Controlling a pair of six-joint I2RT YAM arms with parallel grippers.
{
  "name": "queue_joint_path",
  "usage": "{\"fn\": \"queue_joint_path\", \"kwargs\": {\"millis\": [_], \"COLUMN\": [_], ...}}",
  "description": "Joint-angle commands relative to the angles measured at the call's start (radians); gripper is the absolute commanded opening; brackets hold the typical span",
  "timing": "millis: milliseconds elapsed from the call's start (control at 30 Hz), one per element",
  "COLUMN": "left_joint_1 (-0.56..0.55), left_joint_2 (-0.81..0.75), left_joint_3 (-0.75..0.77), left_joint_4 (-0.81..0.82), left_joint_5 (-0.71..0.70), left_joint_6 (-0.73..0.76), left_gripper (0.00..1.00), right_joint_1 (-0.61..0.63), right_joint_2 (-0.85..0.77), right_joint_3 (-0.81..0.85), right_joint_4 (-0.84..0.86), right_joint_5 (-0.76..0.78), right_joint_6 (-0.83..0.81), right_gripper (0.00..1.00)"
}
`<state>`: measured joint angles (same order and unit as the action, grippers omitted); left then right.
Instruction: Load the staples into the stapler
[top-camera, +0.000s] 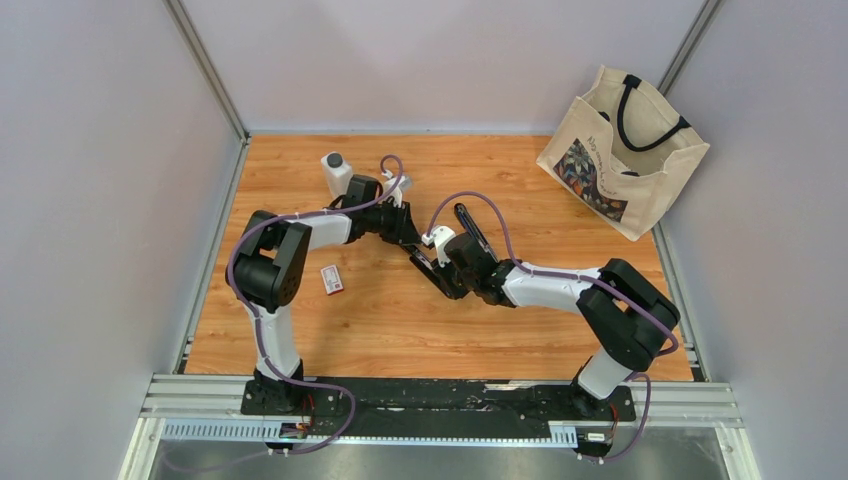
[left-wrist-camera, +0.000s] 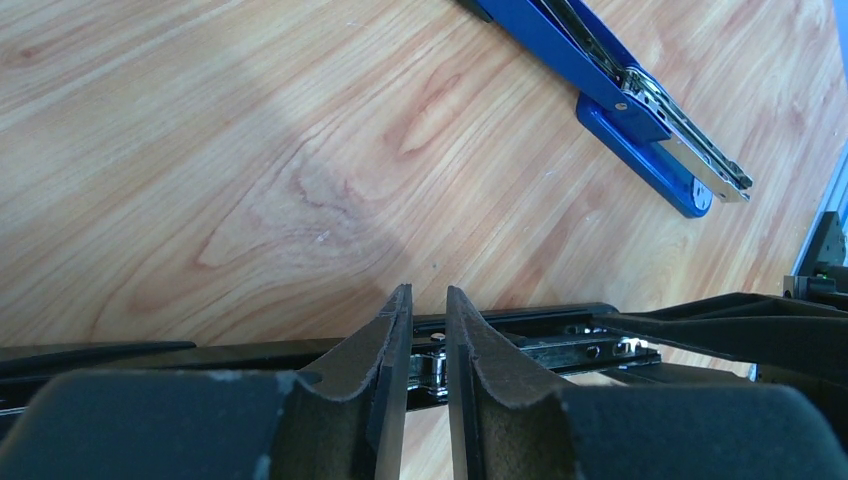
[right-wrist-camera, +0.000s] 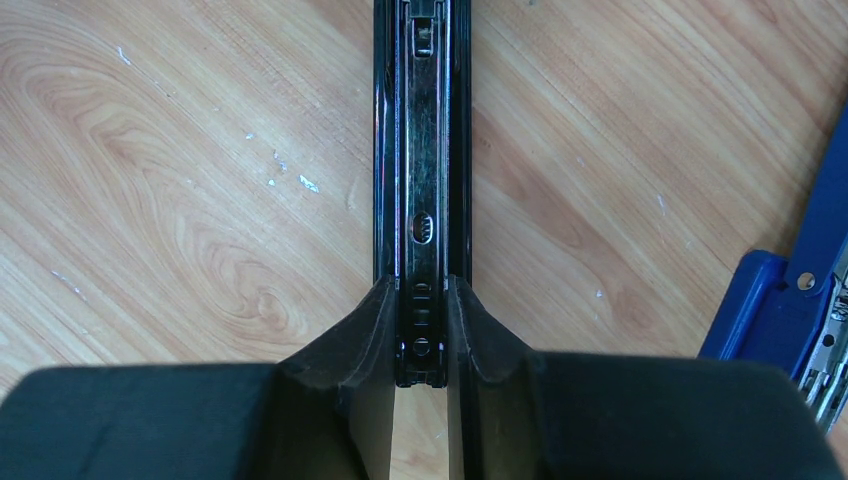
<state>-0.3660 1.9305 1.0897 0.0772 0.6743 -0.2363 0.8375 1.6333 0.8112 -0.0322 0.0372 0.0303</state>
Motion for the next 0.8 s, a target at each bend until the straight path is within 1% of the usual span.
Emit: {"fn": "queue_joint_path", "kwargs": {"millis": [0,100,233,367,433,533,567,667,767], "left_joint_1": [-0.001,-0.001,0.004,0.021,0.035,0.061,0.068,0.105,0.153], "left_joint_2": [0.001,-0.040,-0.149,-0.270,-0.346,-0.436,-0.464,-0.574,-0.701], "left_joint_3": [0.026,0.036,0.084,0.102,0.088,0.070,0.059,0.009,-0.057], "left_joint_4": [-0.002,0.019,0.009,-0.020,-0.033,-0.073,-0.115,-0.186,-0.253], "left_joint_5": [0.013,0.024,0.036,0.039,0.045,0.048,0.054,0.064,0.065], "left_joint_6": [0.017,0.012,0.023,0.045,0.051,0.078,0.095,0.147,0.202], "left_gripper": [0.27,0.28,0.31,0.39,0.42,0.44,0.44,0.45,0.48], "right_joint_1": [0.009,0.006,0.008,0.006,0.008,0.011,0.012,0.054,0.133], "right_joint_2": [0.028,0.031,0.033,0.028,0.023,0.022,0.016,-0.010,-0.020], "right_joint_3": [0.013,0.016,0.019,0.023,0.025,0.032,0.034,0.023,0.037], "right_joint_4": [-0.064,-0.067,-0.071,-0.077,-0.080,-0.092,-0.100,-0.086,-0.100], "right_joint_5": [0.018,0.042,0.064,0.078,0.093,0.130,0.124,0.116,0.131], "right_joint_6": [0.023,0.036,0.054,0.074,0.086,0.120,0.128,0.155,0.163], "right_gripper": [0.00,0.00,0.00,0.00,0.00,0.00,0.00,0.00,0.01]}}
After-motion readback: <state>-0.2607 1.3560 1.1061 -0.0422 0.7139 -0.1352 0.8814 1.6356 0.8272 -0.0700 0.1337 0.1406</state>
